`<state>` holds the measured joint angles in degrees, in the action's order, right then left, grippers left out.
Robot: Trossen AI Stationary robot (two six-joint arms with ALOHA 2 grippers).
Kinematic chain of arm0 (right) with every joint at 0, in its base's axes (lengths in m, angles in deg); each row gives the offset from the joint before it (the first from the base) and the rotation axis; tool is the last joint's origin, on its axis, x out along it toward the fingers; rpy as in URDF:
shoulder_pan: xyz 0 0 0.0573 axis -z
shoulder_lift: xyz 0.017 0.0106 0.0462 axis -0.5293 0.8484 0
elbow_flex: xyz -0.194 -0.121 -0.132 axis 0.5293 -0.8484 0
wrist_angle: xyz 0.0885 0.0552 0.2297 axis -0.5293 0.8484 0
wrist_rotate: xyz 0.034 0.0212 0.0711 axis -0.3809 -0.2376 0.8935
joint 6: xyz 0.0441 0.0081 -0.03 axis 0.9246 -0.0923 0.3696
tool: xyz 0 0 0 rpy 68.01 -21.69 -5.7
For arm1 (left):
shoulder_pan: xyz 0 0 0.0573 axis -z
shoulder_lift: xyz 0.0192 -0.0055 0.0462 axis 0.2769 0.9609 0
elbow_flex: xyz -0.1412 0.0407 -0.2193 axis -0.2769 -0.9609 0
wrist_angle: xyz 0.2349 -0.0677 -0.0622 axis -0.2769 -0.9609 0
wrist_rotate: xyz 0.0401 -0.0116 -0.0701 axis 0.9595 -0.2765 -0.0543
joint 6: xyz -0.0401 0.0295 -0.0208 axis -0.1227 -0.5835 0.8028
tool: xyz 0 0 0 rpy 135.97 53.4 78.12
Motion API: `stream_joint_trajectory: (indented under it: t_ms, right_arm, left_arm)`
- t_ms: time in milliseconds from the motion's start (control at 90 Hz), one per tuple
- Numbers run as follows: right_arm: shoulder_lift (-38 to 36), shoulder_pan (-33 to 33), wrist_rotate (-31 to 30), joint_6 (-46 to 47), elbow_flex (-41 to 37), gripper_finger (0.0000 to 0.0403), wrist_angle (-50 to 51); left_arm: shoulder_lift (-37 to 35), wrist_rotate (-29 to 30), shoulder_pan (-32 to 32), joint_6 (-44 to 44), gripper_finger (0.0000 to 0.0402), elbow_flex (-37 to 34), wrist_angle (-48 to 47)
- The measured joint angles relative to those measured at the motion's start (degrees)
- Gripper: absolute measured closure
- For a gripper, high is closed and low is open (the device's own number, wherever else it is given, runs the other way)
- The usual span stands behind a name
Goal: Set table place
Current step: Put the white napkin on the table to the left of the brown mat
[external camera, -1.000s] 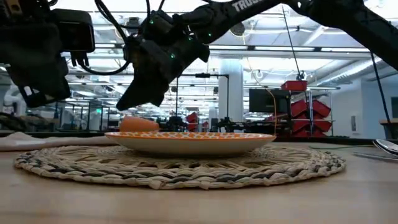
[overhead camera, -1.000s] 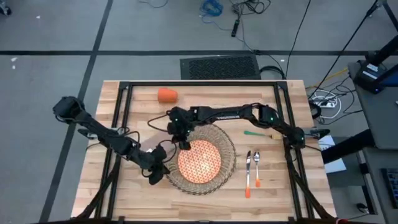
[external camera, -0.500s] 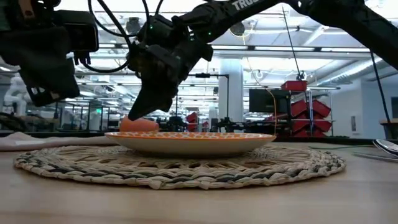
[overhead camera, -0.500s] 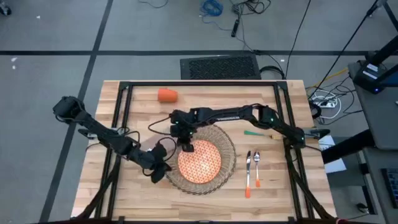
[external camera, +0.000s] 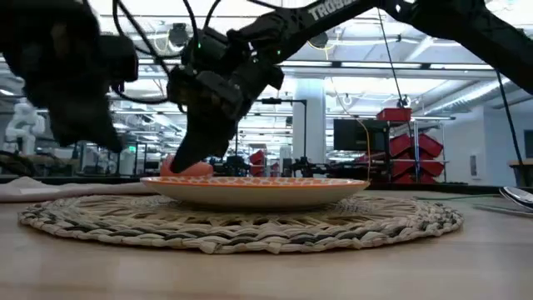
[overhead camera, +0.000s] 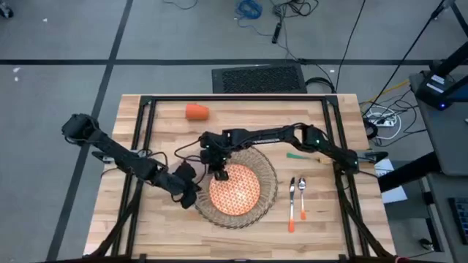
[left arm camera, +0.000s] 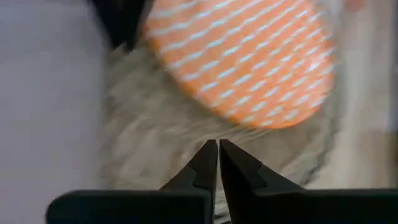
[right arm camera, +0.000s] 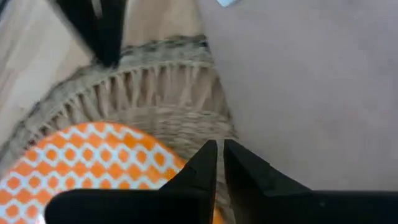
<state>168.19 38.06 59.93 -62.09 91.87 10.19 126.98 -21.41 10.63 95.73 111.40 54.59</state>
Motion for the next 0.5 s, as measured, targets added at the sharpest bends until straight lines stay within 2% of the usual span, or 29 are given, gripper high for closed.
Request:
stream_joint_trajectory:
  t_ms: [100,233,500]
  right_arm:
    - [0.8,0.7,0.0,-0.1,0.0,0.0385,1.0]
    - [1.3,1.1,-0.3,-1.2,0.0,0.0385,2.5]
    - [0.2,1.4,-3.1,-1.8,0.0,0.0385,4.8]
  left_arm:
    - [0.0,0.4,-0.1,1.8,0.0398,0.0,-4.2]
    - [0.0,-1.1,0.2,2.9,0.0398,0.0,-3.4]
    - [0.0,0.0,0.3,1.7,0.0398,0.0,-5.5]
